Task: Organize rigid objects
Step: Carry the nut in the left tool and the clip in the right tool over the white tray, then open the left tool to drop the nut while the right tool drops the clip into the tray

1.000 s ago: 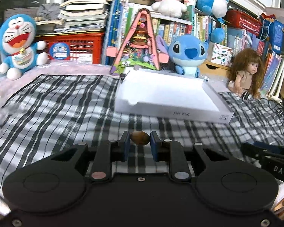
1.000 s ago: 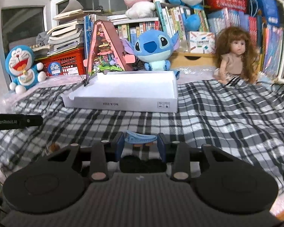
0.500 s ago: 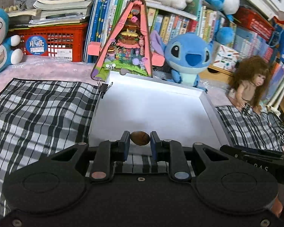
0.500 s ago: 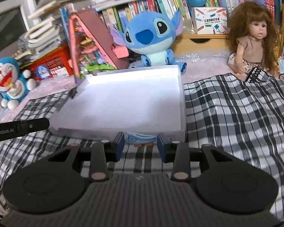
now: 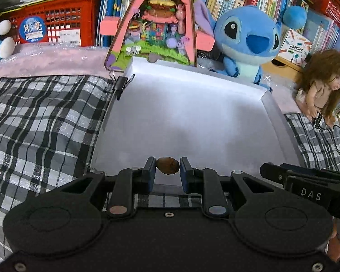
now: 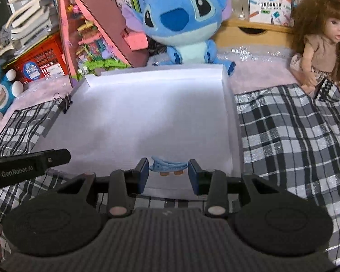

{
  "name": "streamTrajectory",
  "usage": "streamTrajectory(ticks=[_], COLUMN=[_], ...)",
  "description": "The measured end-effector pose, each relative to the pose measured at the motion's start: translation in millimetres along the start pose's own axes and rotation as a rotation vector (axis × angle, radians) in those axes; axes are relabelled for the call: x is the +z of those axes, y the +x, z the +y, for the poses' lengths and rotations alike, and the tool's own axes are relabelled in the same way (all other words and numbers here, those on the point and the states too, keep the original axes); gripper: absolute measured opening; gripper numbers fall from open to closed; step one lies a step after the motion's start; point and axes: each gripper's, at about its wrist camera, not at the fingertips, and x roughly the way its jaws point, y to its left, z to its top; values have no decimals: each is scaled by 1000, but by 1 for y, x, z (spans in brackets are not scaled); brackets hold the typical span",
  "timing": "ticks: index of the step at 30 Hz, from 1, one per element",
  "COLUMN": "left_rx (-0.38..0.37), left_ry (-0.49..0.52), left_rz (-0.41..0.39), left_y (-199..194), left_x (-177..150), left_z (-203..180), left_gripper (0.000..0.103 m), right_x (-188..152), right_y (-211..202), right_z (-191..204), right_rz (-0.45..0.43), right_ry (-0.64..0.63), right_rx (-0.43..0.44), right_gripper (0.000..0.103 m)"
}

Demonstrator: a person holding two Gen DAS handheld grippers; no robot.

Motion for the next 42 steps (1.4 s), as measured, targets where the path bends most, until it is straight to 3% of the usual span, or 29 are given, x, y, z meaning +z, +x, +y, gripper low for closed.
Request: streamTrajectory(ticks=[15,42], left_rx=[73,109], left_ry=[75,105], left_rz=[-15,-32], left_y=[13,21], left_x=[-6,-11], left_z=[-8,-10], left_gripper=[21,22], right_x=[0,-2], right_y=[15,18], right_z=[2,2], right_rz=[39,27], right_ry=[-23,-36], right_rx=[-28,-32], right_gripper=[44,47])
